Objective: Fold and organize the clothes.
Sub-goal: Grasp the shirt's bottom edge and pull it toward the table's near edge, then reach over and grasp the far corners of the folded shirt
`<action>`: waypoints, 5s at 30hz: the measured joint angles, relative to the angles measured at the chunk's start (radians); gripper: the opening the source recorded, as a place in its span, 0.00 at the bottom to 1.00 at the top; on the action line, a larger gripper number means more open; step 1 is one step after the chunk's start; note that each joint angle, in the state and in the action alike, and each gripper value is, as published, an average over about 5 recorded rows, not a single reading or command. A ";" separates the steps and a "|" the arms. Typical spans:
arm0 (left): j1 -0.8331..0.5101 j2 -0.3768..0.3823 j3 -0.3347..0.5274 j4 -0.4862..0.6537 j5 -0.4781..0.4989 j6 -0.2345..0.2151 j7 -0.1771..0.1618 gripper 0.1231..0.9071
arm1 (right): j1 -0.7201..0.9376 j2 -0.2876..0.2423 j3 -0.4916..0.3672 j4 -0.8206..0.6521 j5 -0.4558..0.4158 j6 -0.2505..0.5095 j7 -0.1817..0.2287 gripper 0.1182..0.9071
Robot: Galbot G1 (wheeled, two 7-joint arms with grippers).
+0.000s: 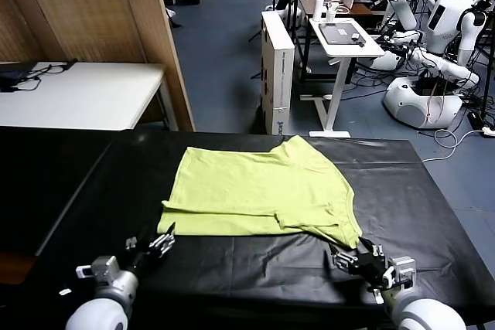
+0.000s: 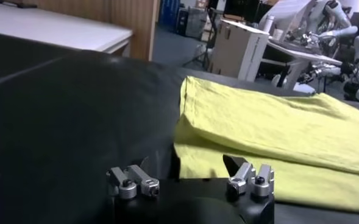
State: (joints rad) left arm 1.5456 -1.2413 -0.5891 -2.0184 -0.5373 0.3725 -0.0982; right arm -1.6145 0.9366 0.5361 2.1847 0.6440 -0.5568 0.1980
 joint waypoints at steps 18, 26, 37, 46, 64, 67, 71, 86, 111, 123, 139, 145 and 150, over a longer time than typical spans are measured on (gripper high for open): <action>0.013 -0.001 0.008 0.000 0.004 -0.011 0.025 0.04 | -0.014 -0.013 0.007 0.010 0.008 -0.002 0.017 0.03; 0.031 0.024 -0.002 -0.014 0.020 -0.011 0.032 0.03 | -0.040 -0.043 0.041 0.062 0.110 -0.091 0.104 0.03; 0.138 0.091 -0.059 -0.078 0.050 0.000 0.027 0.03 | -0.099 -0.102 0.078 0.145 0.213 -0.179 0.152 0.03; 0.276 0.092 -0.087 -0.154 0.074 -0.002 0.025 0.03 | -0.173 -0.102 0.091 0.213 0.211 -0.180 0.182 0.03; 0.365 0.061 -0.149 -0.232 0.050 0.047 -0.025 0.64 | -0.237 -0.101 0.148 0.286 0.249 -0.180 0.169 0.90; 0.350 0.056 -0.171 -0.240 0.003 0.065 -0.039 0.88 | -0.185 -0.105 0.159 0.272 0.270 -0.180 0.149 0.98; 0.295 0.065 -0.198 -0.244 -0.067 0.094 -0.041 0.99 | -0.046 -0.112 0.130 0.207 0.272 -0.180 0.124 1.00; -0.192 0.172 -0.057 -0.022 -0.263 0.227 -0.094 1.00 | 0.655 -0.073 -0.260 -0.271 0.267 -0.179 0.009 1.00; -0.724 0.241 0.237 0.505 -0.254 0.209 0.011 1.00 | 1.088 0.097 -0.534 -0.825 0.119 -0.113 -0.156 1.00; -0.780 0.205 0.263 0.598 -0.238 0.191 0.013 1.00 | 1.094 0.119 -0.541 -0.852 0.103 -0.112 -0.161 1.00; -0.775 0.186 0.277 0.611 -0.199 0.190 0.028 0.99 | 1.082 0.119 -0.545 -0.844 0.095 -0.115 -0.162 0.91; -0.770 0.182 0.279 0.614 -0.183 0.183 0.036 0.91 | 1.082 0.119 -0.551 -0.843 0.081 -0.115 -0.175 0.84; -0.769 0.183 0.284 0.612 -0.173 0.175 0.049 0.77 | 1.080 0.120 -0.551 -0.841 0.080 -0.116 -0.175 0.58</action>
State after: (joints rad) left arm 0.7768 -1.0581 -0.3050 -1.4067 -0.7107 0.5475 -0.0488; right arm -0.5342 1.0571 -0.0147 1.3436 0.7241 -0.6724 0.0226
